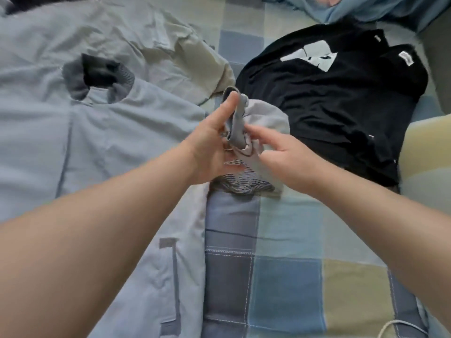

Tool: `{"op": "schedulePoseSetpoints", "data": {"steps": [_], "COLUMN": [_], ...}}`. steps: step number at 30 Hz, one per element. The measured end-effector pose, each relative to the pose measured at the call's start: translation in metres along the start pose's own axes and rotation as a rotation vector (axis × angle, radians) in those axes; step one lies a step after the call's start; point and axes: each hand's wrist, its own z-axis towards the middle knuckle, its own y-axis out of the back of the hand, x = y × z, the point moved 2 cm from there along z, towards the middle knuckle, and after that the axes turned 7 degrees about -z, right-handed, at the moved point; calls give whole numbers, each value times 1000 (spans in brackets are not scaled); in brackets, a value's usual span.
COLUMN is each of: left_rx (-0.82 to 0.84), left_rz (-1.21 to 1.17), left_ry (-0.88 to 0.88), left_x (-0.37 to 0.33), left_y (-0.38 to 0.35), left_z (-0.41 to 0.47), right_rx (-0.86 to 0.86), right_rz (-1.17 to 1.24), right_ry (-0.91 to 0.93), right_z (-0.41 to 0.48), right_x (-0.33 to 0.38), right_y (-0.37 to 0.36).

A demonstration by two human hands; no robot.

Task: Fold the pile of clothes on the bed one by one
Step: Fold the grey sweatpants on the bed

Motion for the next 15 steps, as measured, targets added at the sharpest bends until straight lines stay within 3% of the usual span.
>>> {"op": "schedulePoseSetpoints", "data": {"steps": [2,4,8,11,15], "left_rx": [-59,-146,-402,-464,-557], "left_rz": [106,147,-28,-60,14], "left_ry": [11,7,-110,-196,-318], "left_x": [-10,-20,-42,-70,-121], "left_y": [36,76,170,247,352], "left_z": [-14,-26,-48,-70,-114], "right_rx": [61,78,-23,-53,34], "right_rz": [22,193,349,424,524], "right_ry": [1,-12,-88,-148,-201], "right_z": [11,25,60,90,139], "right_x": [30,55,103,146,225], "right_y": [-24,-53,-113,-160,-236]}}
